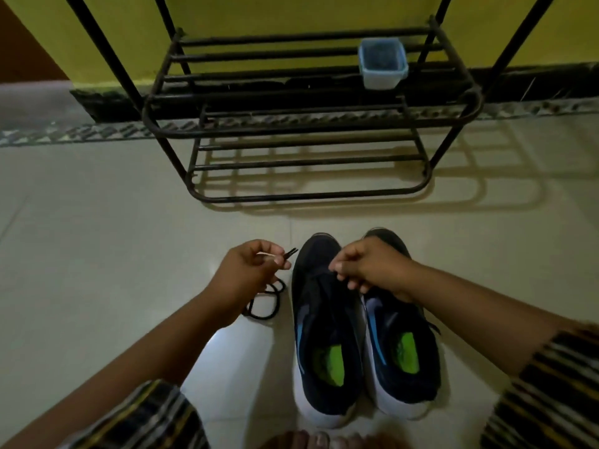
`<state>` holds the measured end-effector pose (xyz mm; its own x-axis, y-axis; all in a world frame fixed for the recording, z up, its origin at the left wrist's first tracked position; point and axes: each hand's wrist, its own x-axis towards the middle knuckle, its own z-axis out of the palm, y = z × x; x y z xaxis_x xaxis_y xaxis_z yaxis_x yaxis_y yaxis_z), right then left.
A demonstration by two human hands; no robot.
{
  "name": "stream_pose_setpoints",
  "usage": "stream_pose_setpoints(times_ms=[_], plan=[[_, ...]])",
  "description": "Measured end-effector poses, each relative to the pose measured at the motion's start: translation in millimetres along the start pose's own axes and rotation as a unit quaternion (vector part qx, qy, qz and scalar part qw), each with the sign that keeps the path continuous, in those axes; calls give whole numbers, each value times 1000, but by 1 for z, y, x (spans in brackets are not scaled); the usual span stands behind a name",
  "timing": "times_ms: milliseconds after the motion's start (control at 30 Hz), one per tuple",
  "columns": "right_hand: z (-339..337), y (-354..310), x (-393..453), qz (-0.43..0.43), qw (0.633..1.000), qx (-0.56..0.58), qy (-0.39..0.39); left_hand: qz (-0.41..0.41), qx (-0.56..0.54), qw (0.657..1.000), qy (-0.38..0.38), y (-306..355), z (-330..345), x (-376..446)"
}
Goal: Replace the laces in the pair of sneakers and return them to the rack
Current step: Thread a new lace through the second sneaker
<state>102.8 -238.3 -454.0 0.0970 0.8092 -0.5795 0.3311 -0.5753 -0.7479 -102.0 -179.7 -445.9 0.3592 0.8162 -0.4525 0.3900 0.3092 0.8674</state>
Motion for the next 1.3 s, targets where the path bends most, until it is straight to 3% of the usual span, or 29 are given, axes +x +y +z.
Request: stream_pose_setpoints(times_ms=[200, 367, 633, 933, 1300], plan=[[16, 9, -2, -10, 999, -41, -34, -4, 57, 997, -44, -14, 13, 0], [17, 4, -3, -47, 998, -39, -5, -30, 43, 997, -60, -23, 22, 3], [20, -3, -3, -43, 995, -87, 19, 22, 97, 995, 7, -26, 29, 5], [18, 1, -5, -23, 995, -94, -22, 130, 323, 937, 25, -25, 37, 12], [20, 3, -6, -38, 993, -113, -27, 149, 390, 908, 9, -17, 42, 13]])
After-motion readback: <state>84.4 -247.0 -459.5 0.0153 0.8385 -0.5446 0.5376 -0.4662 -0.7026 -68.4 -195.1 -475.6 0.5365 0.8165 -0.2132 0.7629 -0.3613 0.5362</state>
